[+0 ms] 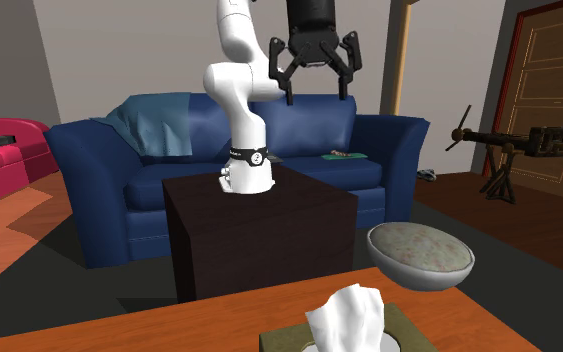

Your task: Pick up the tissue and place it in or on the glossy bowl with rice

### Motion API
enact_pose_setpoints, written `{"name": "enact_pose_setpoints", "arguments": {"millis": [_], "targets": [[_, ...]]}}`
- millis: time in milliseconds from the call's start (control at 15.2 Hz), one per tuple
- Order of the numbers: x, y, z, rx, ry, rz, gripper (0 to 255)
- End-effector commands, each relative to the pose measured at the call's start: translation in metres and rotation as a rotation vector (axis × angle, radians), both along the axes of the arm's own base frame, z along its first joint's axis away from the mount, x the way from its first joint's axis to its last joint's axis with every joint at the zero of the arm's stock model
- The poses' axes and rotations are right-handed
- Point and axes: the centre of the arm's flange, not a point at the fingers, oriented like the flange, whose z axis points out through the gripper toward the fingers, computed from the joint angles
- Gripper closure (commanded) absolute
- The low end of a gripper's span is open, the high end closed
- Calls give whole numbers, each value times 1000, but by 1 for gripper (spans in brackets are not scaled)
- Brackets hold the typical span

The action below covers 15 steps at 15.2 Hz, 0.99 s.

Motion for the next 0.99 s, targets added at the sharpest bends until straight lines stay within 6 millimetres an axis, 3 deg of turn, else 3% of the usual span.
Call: {"name": "enact_pose_setpoints", "arguments": {"millis": [0,924], "targets": [[14,-6,-20,15,-27,-38,0],[115,-66,-148,123,-190,-293,0]]}}
